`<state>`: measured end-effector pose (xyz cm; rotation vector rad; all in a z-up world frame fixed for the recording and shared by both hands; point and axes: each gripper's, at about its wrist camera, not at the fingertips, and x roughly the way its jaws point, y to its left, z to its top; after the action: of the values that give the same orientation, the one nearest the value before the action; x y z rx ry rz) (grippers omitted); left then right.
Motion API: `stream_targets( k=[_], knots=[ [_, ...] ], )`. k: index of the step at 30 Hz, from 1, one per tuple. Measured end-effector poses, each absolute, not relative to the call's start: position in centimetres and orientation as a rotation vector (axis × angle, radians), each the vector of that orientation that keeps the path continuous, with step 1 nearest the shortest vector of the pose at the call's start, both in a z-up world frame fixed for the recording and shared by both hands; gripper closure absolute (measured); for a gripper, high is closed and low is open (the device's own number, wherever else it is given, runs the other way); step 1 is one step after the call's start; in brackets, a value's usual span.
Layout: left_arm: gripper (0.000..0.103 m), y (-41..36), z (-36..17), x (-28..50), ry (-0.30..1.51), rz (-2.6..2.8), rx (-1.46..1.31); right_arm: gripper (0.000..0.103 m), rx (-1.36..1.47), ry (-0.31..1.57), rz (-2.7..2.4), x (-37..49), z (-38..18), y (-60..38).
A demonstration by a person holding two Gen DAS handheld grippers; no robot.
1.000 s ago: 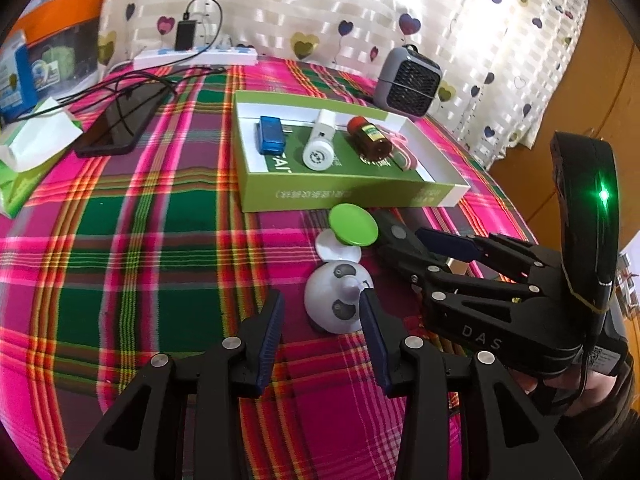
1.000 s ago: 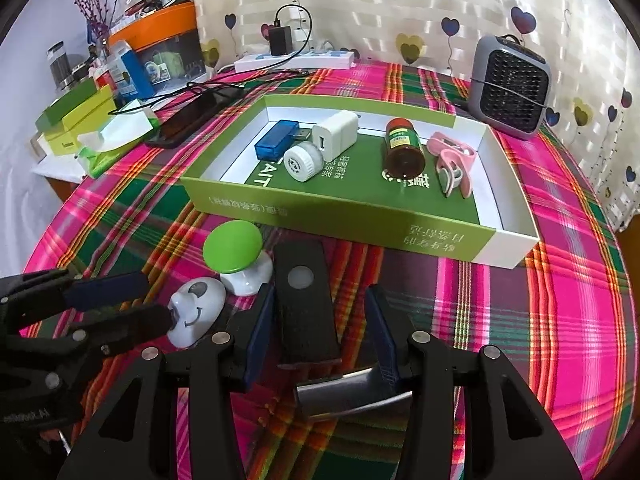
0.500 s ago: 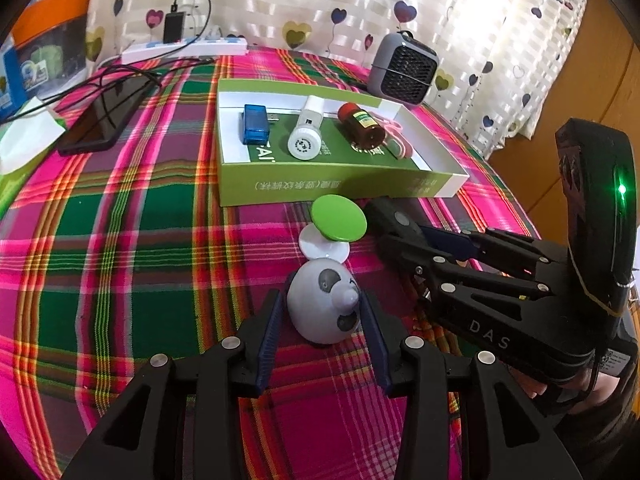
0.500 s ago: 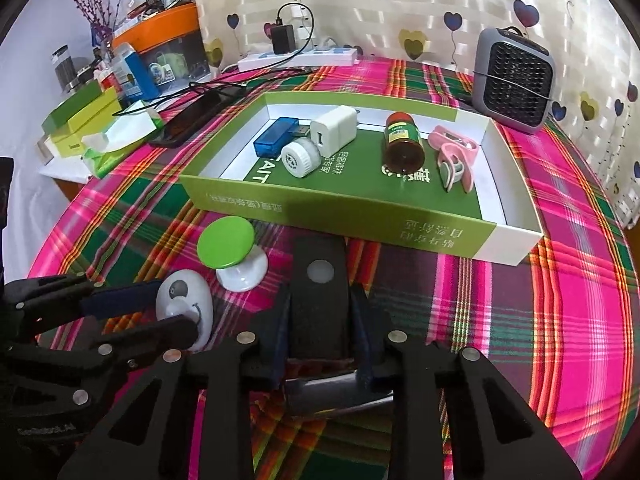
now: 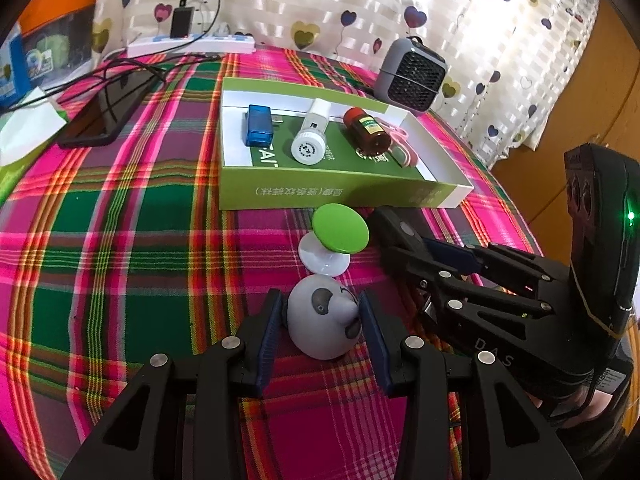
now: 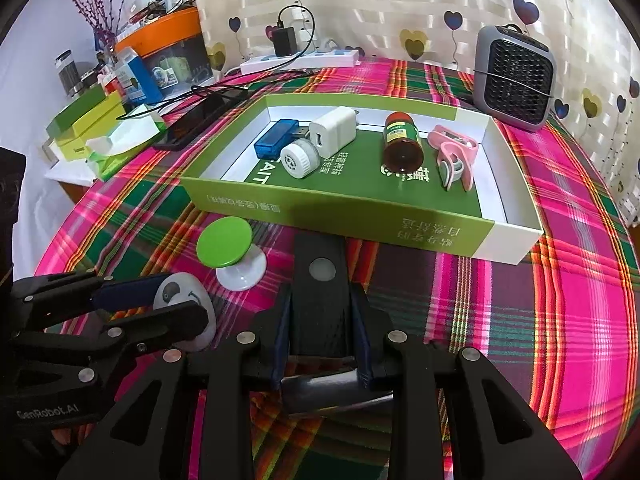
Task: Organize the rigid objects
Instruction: 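Hold the black case with right tool while left holds the white egg toy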
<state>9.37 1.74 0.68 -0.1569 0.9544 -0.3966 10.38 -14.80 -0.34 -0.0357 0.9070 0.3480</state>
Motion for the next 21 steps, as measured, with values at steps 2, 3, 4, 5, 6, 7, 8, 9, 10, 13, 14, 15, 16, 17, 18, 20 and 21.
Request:
stream_targets(
  k=[2,3,4,5,6,7,8,9,10,13,14,15,16,17,18,20,21],
  knots=[
    [0.065,1.75,0.69,9.32,0.953,-0.389,-0.147,0.074,-0.035,0.906,0.349,10.37,-0.35,-14.81],
    [0.065,1.69,0.69,9.29,0.952,-0.387,-0.140,0.074,-0.035,0.906,0.350,10.36,-0.35,-14.82],
    [0.065,1.67,0.69,9.24,0.952,-0.385,-0.140,0.074,-0.035,0.906,0.349,10.37,-0.35,-14.81],
    [0.065,1.61,0.70,9.24,0.952,-0.384,-0.141,0.074,-0.034,0.906,0.350,10.36,-0.34,-14.80],
    [0.065,1.63,0.71,9.22,0.952,-0.383,-0.141,0.074,-0.035,0.906,0.349,10.34,-0.34,-14.80],
    [0.065,1.70,0.70,9.22,0.952,-0.382,-0.141,0.074,-0.035,0.906,0.349,10.34,-0.34,-14.80],
    [0.065,1.61,0.72,9.22,0.954,-0.382,-0.141,0.074,-0.035,0.906,0.349,10.34,-0.34,-14.80],
    [0.066,1.59,0.73,9.19,0.954,-0.381,-0.140,0.074,-0.036,0.906,0.349,10.34,-0.34,-14.81],
    [0.066,1.57,0.74,9.17,0.954,-0.380,-0.139,0.074,-0.036,0.906,0.349,10.34,-0.34,-14.82],
    [0.066,1.61,0.76,9.15,0.954,-0.381,-0.139,0.074,-0.037,0.905,0.348,10.32,-0.33,-14.78],
    [0.066,1.61,0.76,9.19,0.954,-0.381,-0.139,0.074,-0.037,0.905,0.348,10.32,-0.33,-14.77],
    [0.066,1.67,0.76,9.19,0.954,-0.381,-0.140,0.074,-0.037,0.905,0.348,10.32,-0.34,-14.77],
    [0.067,1.73,0.77,9.18,0.955,-0.381,-0.141,0.074,-0.037,0.905,0.348,10.32,-0.34,-14.76],
    [0.067,1.64,0.77,9.19,0.954,-0.381,-0.141,0.074,-0.038,0.905,0.348,10.32,-0.34,-14.76],
    [0.067,1.65,0.76,9.20,0.954,-0.382,-0.142,0.074,-0.038,0.905,0.348,10.32,-0.34,-14.75],
    [0.068,1.66,0.78,9.20,0.954,-0.382,-0.144,0.074,-0.038,0.905,0.348,10.33,-0.35,-14.75],
    [0.068,1.60,0.81,9.14,0.955,-0.381,-0.145,0.074,-0.037,0.905,0.348,10.32,-0.35,-14.75]
  ],
)
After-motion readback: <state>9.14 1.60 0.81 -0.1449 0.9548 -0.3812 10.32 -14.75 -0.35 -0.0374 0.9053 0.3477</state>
